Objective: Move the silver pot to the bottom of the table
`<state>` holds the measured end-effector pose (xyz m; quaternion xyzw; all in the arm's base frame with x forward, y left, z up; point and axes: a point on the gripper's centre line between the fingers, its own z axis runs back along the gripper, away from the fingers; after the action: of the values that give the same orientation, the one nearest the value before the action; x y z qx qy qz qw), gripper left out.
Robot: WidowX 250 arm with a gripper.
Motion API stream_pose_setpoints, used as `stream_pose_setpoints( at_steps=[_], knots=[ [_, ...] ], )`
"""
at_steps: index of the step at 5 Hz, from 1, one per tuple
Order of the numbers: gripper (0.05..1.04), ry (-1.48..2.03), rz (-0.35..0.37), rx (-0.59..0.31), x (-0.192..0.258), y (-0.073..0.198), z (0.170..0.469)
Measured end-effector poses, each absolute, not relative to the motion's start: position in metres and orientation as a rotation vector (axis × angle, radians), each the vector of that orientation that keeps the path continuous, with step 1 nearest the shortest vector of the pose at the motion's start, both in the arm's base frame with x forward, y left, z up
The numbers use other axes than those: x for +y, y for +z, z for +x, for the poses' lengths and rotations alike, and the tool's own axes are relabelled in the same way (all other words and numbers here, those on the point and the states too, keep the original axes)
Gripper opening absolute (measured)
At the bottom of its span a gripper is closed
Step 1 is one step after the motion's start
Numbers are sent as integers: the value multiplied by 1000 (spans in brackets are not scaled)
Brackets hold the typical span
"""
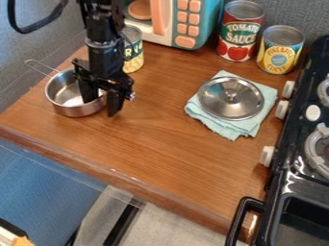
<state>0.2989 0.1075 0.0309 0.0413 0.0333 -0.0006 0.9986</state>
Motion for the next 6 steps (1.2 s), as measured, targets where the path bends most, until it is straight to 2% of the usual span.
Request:
stream_pose_setpoints(
  at_steps=[1, 2, 3, 4, 5, 6],
  knots=[
    [350, -1, 92, 68, 108, 31, 299],
    [147, -26, 90, 63, 103, 31, 300],
    [86, -94, 89, 26, 92, 45, 302],
    [85, -228, 112, -36, 51, 73, 311],
    [84, -252, 119, -66, 13, 87, 303],
    [84, -211, 126, -55, -11, 85, 284]
  ],
)
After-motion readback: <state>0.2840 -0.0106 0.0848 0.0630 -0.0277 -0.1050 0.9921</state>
